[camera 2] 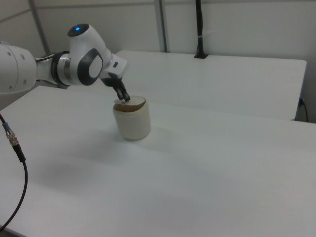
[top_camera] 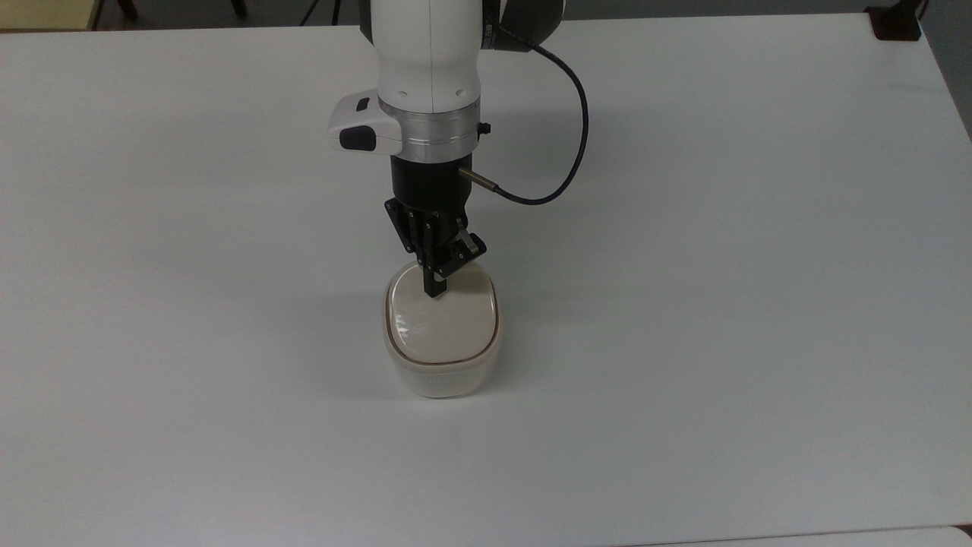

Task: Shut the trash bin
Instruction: 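Press the gripper down on the lid to seat it shut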

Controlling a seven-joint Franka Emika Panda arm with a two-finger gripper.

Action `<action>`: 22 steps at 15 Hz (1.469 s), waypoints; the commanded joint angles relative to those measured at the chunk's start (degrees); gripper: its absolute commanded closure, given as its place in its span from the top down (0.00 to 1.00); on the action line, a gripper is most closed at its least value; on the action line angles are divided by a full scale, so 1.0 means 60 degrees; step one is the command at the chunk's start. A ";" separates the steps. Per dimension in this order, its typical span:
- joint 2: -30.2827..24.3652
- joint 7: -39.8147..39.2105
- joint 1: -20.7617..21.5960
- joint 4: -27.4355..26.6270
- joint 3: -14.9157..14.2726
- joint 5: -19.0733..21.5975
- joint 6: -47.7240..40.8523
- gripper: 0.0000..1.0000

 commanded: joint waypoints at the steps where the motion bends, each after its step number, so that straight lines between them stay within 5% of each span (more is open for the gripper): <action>1: -0.0298 -0.0305 0.0079 -0.0519 0.0053 -0.0255 -0.0172 0.00; 14: 0.0141 -0.0306 -0.0009 -0.0666 0.0273 -0.0431 -0.0201 0.00; 17: -0.0180 -0.0364 -0.0228 -0.0273 0.0287 -0.0388 -0.1149 0.00; 19: -0.0516 -0.0365 -0.0331 0.0197 0.0287 -0.0242 -0.2321 0.34; 21: -0.1027 -0.0365 -0.0405 0.0228 0.0287 -0.0212 -0.3126 0.89; 22: -0.1205 -0.0365 -0.0405 0.0228 0.0287 -0.0212 -0.3363 0.98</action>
